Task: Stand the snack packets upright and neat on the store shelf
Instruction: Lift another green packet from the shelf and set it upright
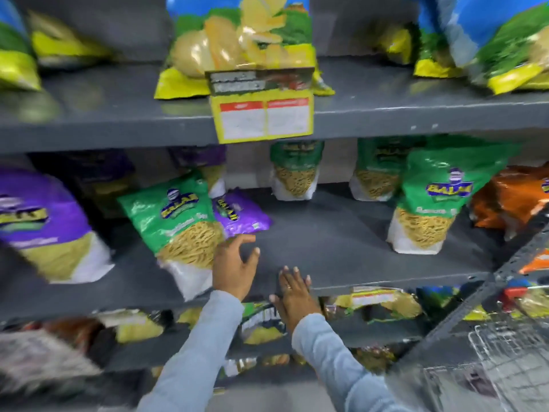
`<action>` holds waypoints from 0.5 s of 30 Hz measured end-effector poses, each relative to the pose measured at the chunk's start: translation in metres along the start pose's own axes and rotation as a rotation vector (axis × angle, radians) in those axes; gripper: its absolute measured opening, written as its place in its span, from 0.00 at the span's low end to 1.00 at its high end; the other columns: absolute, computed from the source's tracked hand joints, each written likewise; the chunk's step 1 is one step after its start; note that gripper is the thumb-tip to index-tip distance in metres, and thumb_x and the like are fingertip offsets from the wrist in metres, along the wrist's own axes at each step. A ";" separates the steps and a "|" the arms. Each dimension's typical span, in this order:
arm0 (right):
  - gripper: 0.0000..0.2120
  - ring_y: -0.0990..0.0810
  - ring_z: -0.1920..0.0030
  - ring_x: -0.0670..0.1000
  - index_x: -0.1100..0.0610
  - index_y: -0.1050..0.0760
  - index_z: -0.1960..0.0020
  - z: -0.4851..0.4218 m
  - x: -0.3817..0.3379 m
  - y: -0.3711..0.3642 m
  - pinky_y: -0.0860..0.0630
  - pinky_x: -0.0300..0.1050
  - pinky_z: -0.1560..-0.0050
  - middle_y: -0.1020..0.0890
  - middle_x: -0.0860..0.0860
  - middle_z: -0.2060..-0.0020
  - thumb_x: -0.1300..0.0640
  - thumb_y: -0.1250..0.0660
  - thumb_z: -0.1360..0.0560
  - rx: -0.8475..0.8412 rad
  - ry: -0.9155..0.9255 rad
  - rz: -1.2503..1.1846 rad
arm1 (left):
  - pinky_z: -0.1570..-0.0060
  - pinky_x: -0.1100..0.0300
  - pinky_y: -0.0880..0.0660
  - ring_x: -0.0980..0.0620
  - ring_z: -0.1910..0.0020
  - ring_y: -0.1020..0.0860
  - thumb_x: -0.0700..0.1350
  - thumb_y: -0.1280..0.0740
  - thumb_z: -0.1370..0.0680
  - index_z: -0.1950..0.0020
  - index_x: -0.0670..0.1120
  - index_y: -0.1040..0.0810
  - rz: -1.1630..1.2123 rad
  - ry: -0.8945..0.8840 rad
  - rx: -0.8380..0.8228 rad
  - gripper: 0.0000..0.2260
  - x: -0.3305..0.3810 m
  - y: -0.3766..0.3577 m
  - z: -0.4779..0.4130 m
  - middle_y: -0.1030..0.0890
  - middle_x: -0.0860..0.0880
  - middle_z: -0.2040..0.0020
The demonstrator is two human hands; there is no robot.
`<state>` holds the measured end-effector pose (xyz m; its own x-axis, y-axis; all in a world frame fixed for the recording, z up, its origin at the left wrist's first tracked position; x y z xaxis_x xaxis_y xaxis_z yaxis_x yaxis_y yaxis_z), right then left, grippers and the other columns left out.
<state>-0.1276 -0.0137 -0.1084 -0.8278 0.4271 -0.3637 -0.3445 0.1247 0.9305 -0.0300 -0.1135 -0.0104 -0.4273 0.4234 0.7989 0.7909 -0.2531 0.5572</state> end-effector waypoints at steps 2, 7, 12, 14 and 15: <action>0.43 0.29 0.33 0.59 0.65 0.30 0.35 -0.008 -0.007 -0.012 0.59 0.52 0.27 0.26 0.60 0.34 0.39 0.69 0.26 0.041 -0.042 0.135 | 0.44 0.44 0.26 0.37 0.48 0.22 0.48 0.39 0.30 0.47 0.46 0.20 -0.161 -0.002 0.091 0.16 -0.020 0.032 0.001 0.18 0.40 0.49; 0.31 0.23 0.38 0.57 0.63 0.28 0.37 -0.003 -0.007 -0.031 0.58 0.52 0.30 0.21 0.57 0.39 0.44 0.50 0.29 -0.002 -0.105 0.186 | 0.32 0.41 0.39 0.36 0.31 0.36 0.51 0.28 0.30 0.29 0.47 0.35 -0.254 0.327 0.237 0.32 -0.058 0.075 0.013 0.35 0.39 0.30; 0.34 0.24 0.37 0.57 0.62 0.29 0.35 -0.003 -0.004 -0.035 0.58 0.52 0.30 0.22 0.56 0.37 0.44 0.64 0.23 -0.051 -0.133 0.201 | 0.30 0.54 0.38 0.45 0.30 0.34 0.38 0.22 0.33 0.28 0.45 0.50 0.514 0.574 0.145 0.45 -0.087 0.063 0.012 0.36 0.45 0.30; 0.36 0.24 0.37 0.57 0.61 0.29 0.35 -0.003 -0.001 -0.035 0.59 0.51 0.30 0.22 0.56 0.37 0.44 0.67 0.24 -0.019 -0.161 0.200 | 0.34 0.56 0.35 0.51 0.38 0.32 0.36 0.22 0.33 0.31 0.42 0.46 0.572 0.635 0.149 0.40 -0.090 0.062 0.015 0.34 0.48 0.36; 0.35 0.24 0.37 0.57 0.61 0.29 0.35 -0.002 0.000 -0.036 0.59 0.51 0.30 0.22 0.56 0.37 0.44 0.65 0.23 -0.037 -0.176 0.186 | 0.36 0.55 0.32 0.51 0.42 0.31 0.38 0.21 0.34 0.34 0.42 0.42 0.583 0.676 0.133 0.37 -0.094 0.063 0.016 0.32 0.48 0.40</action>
<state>-0.1158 -0.0202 -0.1416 -0.7898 0.5894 -0.1699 -0.2118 -0.0020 0.9773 0.0666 -0.1556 -0.0546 -0.0755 -0.3528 0.9327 0.9889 -0.1469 0.0245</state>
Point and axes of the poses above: each hand's wrist, its own z-axis away from the middle knuckle, its own y-axis out of the back of the hand, x = y × z, the point moved 6 cm from there along -z, towards the middle knuckle
